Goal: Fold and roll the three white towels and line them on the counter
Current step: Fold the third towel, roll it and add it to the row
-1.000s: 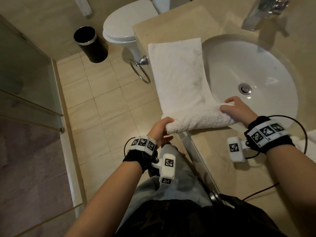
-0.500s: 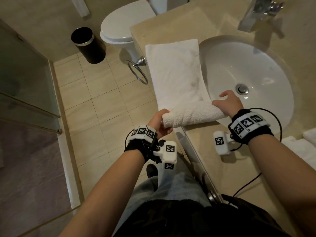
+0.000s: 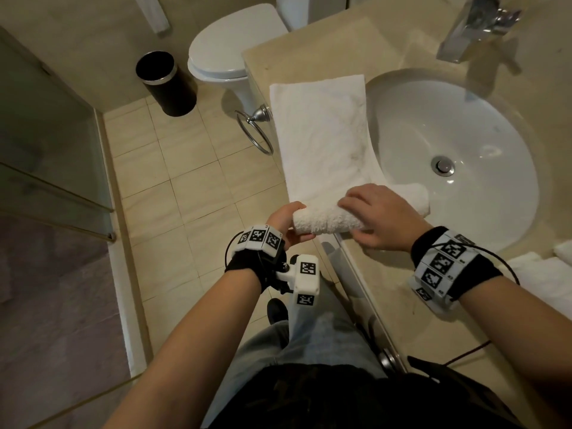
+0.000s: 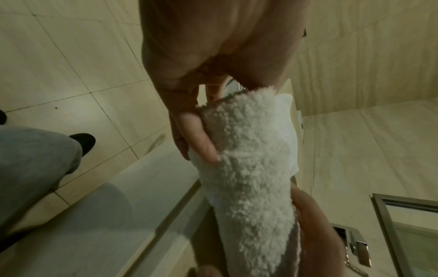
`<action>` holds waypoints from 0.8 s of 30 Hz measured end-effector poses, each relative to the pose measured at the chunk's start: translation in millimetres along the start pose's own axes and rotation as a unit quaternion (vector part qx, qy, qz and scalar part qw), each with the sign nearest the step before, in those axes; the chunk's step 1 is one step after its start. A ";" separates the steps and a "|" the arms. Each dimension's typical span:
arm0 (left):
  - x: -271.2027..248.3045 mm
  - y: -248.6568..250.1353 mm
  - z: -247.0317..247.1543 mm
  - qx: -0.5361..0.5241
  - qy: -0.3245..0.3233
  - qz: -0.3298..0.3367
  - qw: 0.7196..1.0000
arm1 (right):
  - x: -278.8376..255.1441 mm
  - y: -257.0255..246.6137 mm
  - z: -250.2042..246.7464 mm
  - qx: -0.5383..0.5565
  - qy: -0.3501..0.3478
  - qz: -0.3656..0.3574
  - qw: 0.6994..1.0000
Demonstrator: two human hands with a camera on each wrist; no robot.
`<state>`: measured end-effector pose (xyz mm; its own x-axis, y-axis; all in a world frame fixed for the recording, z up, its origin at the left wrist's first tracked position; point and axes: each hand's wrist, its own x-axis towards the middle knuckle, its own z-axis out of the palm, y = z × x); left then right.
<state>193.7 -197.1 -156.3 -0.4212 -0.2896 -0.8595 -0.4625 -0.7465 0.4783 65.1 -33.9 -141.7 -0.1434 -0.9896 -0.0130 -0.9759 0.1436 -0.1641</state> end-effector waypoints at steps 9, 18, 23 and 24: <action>0.6 -6.2 -6.7 0.083 0.075 0.151 0.982 | 14.7 -2.1 11.0 -0.033 -0.075 0.056 0.995; -9.2 -22.5 -19.6 0.222 0.077 0.332 0.914 | 15.7 2.4 11.7 -0.008 -0.078 0.073 0.994; -7.4 -18.2 -11.9 0.258 0.070 0.321 0.909 | -17.2 10.7 -0.5 0.143 0.070 0.225 0.961; -6.5 -18.2 -10.2 0.256 0.070 0.306 0.914 | -27.4 13.8 0.9 0.149 0.139 0.301 0.932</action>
<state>212.9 -187.7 -161.2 -0.6370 -0.6593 -0.3994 -0.4928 -0.0502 0.8687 55.7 -4.8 -144.5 -0.7268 -0.6844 0.0587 -0.6230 0.6207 -0.4760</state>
